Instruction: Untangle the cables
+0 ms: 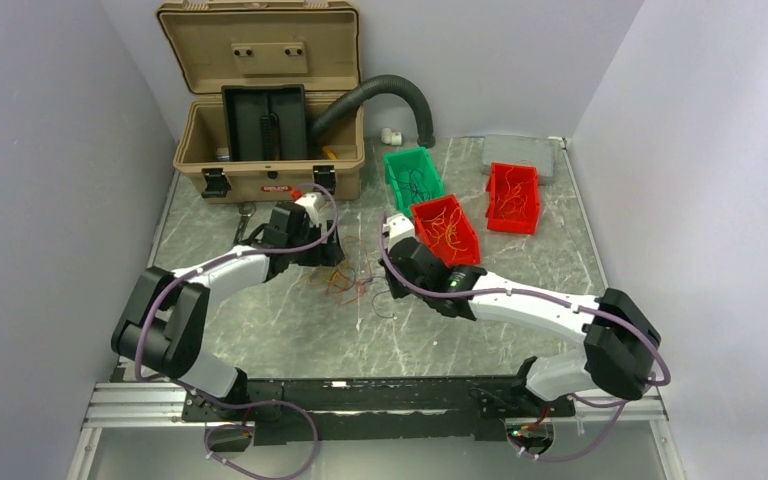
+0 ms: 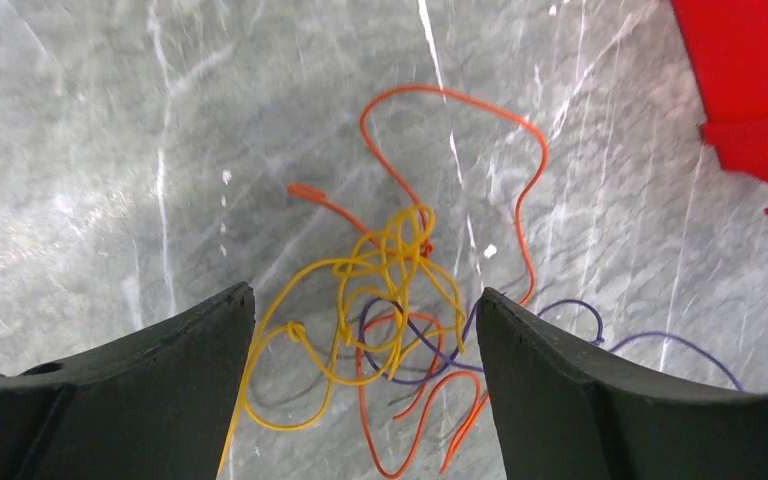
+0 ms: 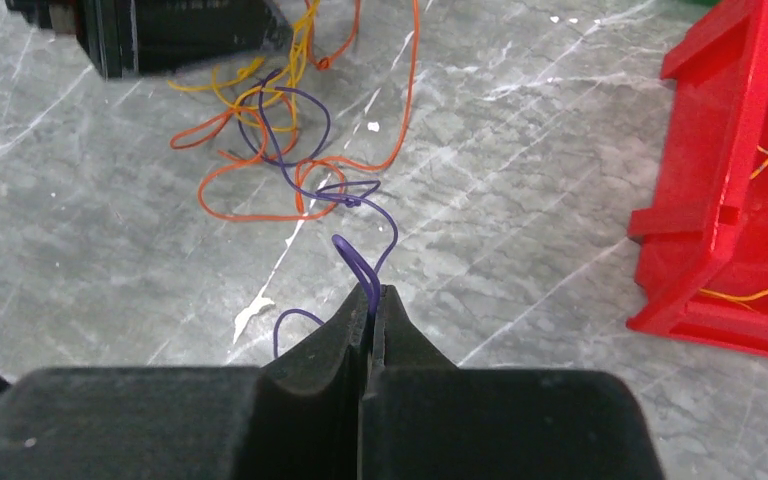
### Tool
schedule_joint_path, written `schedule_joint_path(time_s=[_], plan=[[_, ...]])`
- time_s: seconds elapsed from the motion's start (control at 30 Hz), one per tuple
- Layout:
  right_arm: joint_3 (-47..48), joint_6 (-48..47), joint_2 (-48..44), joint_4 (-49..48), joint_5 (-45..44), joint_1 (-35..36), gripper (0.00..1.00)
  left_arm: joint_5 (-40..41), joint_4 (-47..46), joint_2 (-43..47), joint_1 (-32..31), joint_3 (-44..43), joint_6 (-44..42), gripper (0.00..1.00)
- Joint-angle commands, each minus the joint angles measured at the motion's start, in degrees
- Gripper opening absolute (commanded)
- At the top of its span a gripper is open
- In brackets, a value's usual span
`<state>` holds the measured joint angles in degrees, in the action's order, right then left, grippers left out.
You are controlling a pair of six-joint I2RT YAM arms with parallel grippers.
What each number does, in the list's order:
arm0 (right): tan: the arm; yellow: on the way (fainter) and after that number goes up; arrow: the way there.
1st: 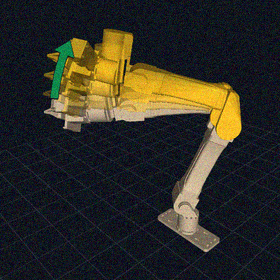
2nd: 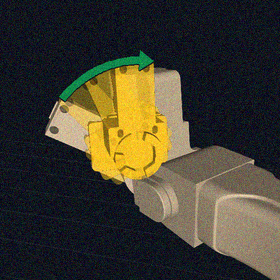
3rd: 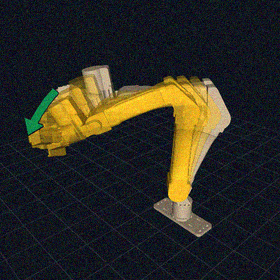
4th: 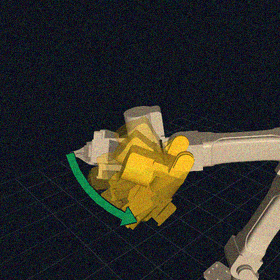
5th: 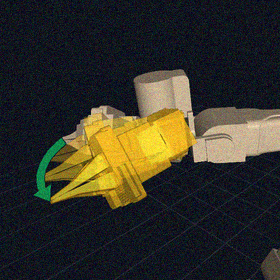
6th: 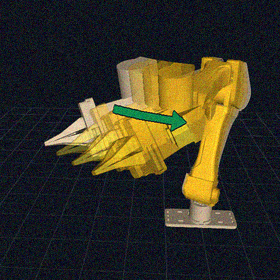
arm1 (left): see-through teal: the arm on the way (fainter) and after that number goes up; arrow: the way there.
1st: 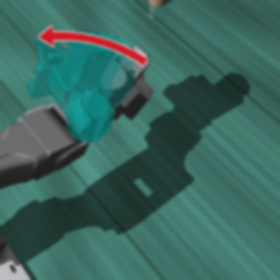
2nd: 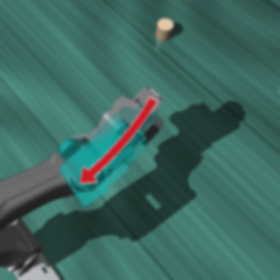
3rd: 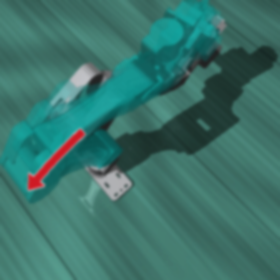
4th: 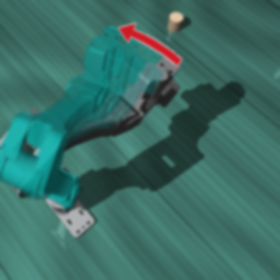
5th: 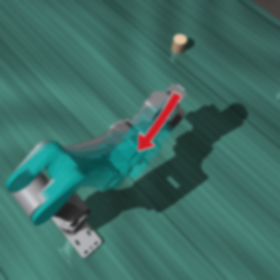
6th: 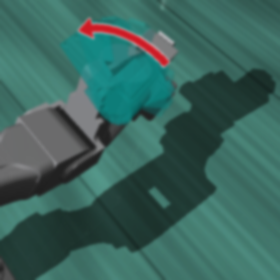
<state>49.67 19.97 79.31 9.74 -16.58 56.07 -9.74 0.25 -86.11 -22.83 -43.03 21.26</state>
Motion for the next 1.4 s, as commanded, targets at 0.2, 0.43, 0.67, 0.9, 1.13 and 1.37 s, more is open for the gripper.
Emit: schedule_joint_path(time_s=[0.2, 0.43, 0.67, 0.9, 1.13, 1.37], plan=[[-3.3, 1.1, -6.7, 4.3, -1.5, -0.1, 0.0, 2.1, 7.2, -6.1, 0.2, -10.9, 3.4, 0.78], [-3.4, 1.3, -6.8, 3.7, -1.7, -0.1, 0.0, 0.6, 10.5, -9.8, -1.9, -14.1, 4.4, 0.76], [-3.5, 1.1, -7.3, 3.3, -1.5, -0.1, 0.0, 1.2, 12.1, -17.0, -4.7, -18.6, 4.3, 0.28], [-0.3, 2.7, -9.8, 10.9, -6.9, -3.4, 0.0, 6.1, 12.0, -13.2, -2.4, -15.0, 4.7, 0.0], [3.6, 5.8, -18.1, 20.7, -14.3, -13.7, 0.0, 11.1, 7.9, -2.5, 3.7, -4.7, 6.8, 0.0], [7.7, 3.1, -24.5, 19.1, -15.3, -20.1, 0.0, 14.1, 3.4, 3.5, 5.5, 1.7, 7.2, 0.0]])
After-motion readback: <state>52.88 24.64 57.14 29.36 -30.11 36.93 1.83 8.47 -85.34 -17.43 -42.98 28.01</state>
